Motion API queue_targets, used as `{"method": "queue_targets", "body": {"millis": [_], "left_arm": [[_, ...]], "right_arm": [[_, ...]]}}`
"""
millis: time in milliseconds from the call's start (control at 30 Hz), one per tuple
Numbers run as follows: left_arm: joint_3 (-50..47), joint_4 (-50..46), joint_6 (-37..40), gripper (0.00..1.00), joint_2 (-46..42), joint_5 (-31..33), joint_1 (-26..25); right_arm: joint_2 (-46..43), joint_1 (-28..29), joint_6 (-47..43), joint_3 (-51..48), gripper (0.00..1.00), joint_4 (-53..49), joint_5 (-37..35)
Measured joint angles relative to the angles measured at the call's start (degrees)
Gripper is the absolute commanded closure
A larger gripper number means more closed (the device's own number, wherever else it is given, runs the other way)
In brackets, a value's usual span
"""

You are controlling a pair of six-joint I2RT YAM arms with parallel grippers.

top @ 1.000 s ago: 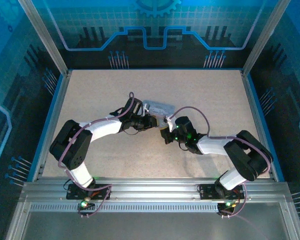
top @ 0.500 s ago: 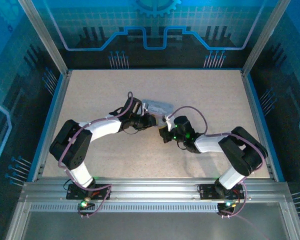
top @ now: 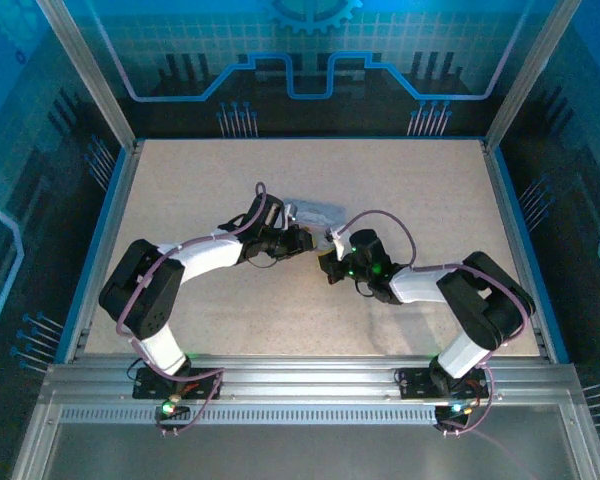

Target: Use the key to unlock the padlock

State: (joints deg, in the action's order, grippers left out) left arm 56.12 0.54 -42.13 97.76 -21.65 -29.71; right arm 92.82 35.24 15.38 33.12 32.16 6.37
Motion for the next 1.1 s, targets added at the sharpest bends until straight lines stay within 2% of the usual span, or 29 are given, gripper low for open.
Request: {"method": "queue_targets", "body": {"millis": [1100], "left_arm": [[0.4,1.4,0.0,0.86,0.0,0.3,0.2]], "right_arm": [[0.0,-3.6,-4.5,2.3,1.00,-3.0,4.6]]}}
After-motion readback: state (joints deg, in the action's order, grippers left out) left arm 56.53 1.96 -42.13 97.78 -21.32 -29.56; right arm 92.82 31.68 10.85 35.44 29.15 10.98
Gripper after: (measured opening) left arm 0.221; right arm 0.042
